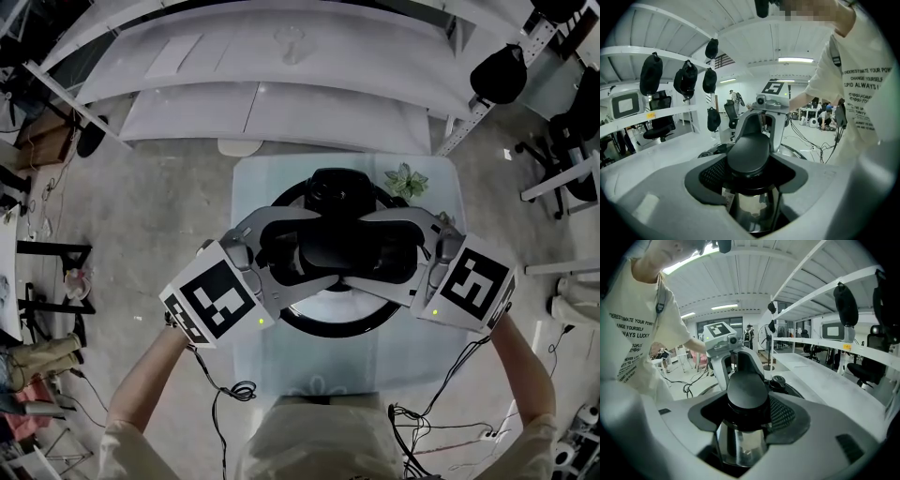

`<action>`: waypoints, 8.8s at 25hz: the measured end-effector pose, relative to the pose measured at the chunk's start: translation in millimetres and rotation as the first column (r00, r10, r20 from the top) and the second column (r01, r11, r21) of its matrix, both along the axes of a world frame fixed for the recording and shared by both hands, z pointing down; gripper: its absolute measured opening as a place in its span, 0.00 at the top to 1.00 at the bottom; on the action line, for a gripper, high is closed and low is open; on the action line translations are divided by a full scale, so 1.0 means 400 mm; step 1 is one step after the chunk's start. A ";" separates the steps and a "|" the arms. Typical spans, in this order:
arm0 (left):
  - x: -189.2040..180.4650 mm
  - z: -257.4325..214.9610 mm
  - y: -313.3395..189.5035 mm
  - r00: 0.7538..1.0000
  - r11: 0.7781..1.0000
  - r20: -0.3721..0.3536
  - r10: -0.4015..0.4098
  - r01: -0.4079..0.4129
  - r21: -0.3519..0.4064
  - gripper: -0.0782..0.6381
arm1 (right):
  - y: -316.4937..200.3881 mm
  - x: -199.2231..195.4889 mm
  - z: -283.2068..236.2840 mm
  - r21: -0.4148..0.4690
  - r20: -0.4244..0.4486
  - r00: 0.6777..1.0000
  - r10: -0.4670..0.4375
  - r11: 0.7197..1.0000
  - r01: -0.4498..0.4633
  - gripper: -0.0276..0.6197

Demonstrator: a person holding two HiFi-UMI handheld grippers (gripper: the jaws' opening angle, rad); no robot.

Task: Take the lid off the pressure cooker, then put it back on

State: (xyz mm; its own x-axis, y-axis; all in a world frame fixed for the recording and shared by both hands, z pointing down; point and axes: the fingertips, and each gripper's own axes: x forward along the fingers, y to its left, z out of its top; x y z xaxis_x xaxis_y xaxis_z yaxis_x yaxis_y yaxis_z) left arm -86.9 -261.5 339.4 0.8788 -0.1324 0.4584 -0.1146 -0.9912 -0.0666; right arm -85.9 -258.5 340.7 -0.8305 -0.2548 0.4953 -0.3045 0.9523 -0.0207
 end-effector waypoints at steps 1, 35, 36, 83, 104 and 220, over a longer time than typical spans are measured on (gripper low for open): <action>-0.001 -0.003 0.001 1.000 1.000 0.000 0.002 -0.002 0.003 0.49 | 0.001 -0.001 -0.003 0.002 0.000 1.000 0.002 1.000 -0.002 0.54; 0.137 -0.180 0.176 0.995 0.986 -0.011 0.098 -0.096 0.137 0.49 | 0.175 0.136 -0.178 0.121 0.016 0.995 0.103 0.987 -0.104 0.54; 0.149 -0.182 0.188 0.995 0.986 -0.008 0.098 -0.096 0.138 0.49 | 0.187 0.149 -0.180 0.121 0.018 0.994 0.105 0.987 -0.106 0.54; 0.472 0.216 0.534 0.993 0.996 0.073 0.092 -0.091 -0.010 0.49 | 0.534 0.473 0.213 -0.002 0.034 0.994 0.104 0.995 -0.104 0.54; 0.443 0.451 0.504 0.992 0.995 0.070 0.103 -0.102 -0.025 0.49 | 0.504 0.445 0.445 -0.003 -0.007 0.991 0.131 0.991 -0.131 0.54; 0.242 0.296 0.563 0.797 0.790 -0.075 -0.599 0.573 -0.217 0.69 | 0.634 0.596 0.279 -0.105 0.198 0.678 0.708 0.703 -0.703 0.91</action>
State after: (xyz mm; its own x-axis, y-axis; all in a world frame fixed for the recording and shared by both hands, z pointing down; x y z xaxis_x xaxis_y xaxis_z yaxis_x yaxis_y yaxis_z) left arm 10.1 -36.4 457.9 0.7116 -0.5712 0.4091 -0.6720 -0.7233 0.1589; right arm 152.6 -4.9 452.3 -0.4896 -0.8007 0.3451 -0.8719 0.4551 -0.1809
